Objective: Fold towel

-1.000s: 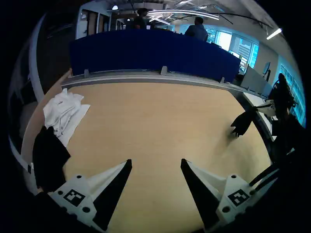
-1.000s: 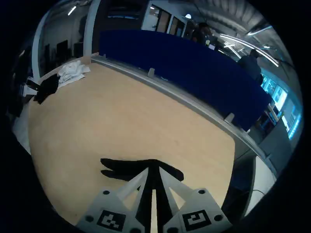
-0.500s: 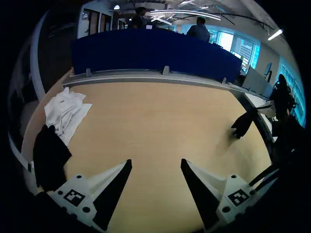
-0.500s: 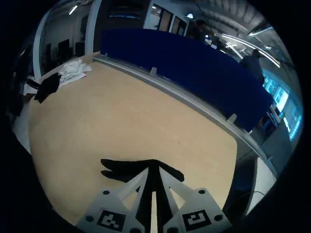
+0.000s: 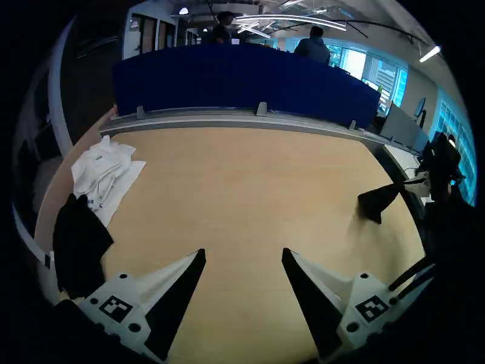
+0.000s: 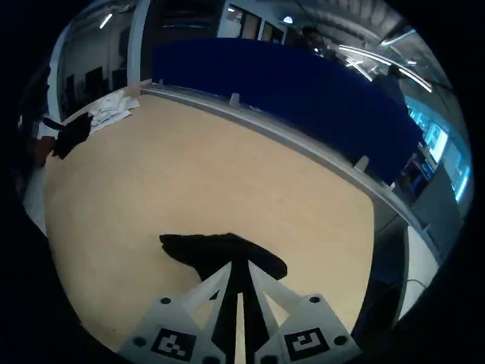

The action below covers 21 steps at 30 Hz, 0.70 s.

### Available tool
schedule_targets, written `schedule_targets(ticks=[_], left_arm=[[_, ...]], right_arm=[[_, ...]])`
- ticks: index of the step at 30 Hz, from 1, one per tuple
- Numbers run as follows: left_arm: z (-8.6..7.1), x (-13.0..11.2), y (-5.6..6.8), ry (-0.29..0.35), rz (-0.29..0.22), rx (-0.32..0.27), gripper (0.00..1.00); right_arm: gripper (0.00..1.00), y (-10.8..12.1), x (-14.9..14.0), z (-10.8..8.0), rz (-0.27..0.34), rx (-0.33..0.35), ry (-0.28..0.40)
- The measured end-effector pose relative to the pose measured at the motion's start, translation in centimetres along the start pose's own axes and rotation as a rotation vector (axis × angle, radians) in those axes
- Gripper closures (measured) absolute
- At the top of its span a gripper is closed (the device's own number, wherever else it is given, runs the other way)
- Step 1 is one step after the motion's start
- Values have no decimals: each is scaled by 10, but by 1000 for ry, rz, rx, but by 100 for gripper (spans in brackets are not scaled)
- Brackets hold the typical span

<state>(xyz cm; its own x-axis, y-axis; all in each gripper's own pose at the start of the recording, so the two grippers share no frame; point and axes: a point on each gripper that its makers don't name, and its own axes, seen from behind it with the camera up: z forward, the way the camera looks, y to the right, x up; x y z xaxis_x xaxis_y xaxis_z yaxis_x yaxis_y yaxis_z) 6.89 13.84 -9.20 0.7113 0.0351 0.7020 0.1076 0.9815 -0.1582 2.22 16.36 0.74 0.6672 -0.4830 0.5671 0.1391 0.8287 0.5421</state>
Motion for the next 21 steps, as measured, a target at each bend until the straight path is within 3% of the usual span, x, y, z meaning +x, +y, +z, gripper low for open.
schedule_targets(ticks=[14,21], left_arm=[[5,4,12,-8,21,-13,7],[6,2,12,-14,23,-12,7]], right_arm=[[96,1,-81,-3,34,0,-113],[96,-1,-117,-2,70,-3,-179]])
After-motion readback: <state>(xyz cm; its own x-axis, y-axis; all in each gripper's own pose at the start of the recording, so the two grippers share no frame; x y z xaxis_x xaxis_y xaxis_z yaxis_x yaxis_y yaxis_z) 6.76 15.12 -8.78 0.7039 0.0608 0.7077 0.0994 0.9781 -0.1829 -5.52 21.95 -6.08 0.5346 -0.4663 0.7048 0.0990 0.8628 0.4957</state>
